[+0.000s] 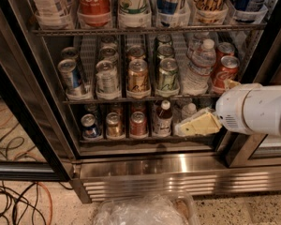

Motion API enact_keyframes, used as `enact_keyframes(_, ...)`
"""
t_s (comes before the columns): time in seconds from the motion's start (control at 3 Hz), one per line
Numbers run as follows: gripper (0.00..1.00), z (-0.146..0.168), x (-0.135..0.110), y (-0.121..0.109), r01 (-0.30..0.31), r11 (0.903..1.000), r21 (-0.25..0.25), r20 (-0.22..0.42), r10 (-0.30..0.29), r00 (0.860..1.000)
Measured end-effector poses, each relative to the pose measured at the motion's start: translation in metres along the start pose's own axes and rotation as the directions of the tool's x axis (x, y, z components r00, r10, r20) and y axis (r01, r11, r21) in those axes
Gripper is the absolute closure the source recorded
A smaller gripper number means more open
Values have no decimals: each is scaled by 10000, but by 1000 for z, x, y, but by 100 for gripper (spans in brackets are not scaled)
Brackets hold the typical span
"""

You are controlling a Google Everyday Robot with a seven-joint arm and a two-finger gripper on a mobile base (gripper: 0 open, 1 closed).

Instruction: Pick water bottle from middle shelf of fridge

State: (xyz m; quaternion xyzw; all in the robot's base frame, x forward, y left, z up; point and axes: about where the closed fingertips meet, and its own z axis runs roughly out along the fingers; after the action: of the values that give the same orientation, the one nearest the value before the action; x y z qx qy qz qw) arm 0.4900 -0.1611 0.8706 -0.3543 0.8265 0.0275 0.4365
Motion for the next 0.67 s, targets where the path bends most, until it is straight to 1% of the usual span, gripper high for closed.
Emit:
enact_keyframes(0.33, 0, 1, -3, -1, -262, 9997, 12, 190, 261, 9995)
enact_keyframes(0.67, 0, 10, -7, 0, -1407, 9898, 223, 765, 1387, 9874)
